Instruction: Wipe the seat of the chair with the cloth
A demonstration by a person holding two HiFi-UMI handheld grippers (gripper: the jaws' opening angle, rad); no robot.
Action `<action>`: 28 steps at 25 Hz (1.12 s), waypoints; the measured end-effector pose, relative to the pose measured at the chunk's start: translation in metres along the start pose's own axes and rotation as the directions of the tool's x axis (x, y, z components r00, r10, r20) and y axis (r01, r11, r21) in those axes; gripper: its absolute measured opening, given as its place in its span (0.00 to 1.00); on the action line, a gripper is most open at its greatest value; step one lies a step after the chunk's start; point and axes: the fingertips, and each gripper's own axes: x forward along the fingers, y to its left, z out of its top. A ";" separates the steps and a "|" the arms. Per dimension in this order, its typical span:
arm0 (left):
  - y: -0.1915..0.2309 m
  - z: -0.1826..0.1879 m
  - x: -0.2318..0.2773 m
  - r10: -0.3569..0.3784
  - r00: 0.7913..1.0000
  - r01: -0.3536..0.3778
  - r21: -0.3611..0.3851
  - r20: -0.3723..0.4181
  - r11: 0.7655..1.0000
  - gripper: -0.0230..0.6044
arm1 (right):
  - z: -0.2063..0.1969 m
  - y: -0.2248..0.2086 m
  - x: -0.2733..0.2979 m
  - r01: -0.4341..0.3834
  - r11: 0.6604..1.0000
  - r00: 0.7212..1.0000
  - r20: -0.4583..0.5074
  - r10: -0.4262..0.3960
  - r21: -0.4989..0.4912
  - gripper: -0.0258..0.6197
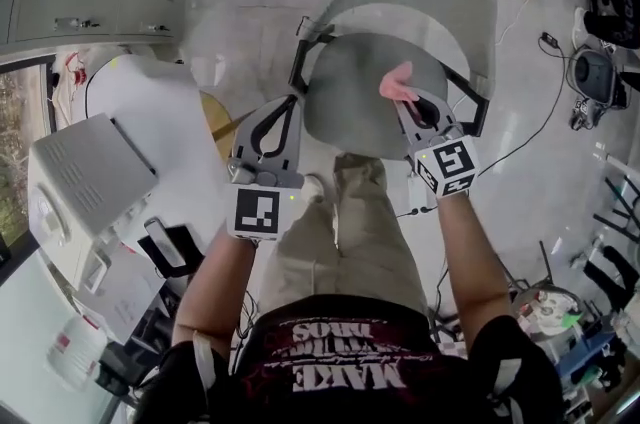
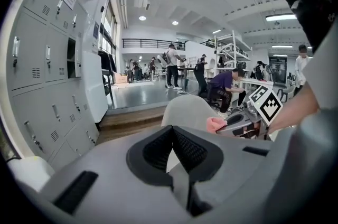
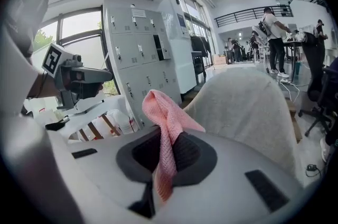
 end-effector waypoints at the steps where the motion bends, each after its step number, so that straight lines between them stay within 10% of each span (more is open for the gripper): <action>1: 0.001 -0.005 0.004 0.007 1.000 -0.007 -0.011 -0.001 1.000 0.04 | -0.007 -0.004 0.007 -0.003 1.000 1.000 -0.012 0.003 -0.006 0.09; 18: 0.002 -0.087 -0.005 0.045 0.988 -0.059 -0.093 -0.147 0.994 0.04 | -0.137 0.014 0.188 -0.233 0.961 0.918 -0.361 0.166 -0.148 0.09; 28: -0.005 -0.111 -0.013 0.030 0.978 -0.056 -0.118 -0.208 0.992 0.05 | -0.242 -0.028 0.224 -0.292 0.909 0.751 -0.660 0.025 -0.298 0.09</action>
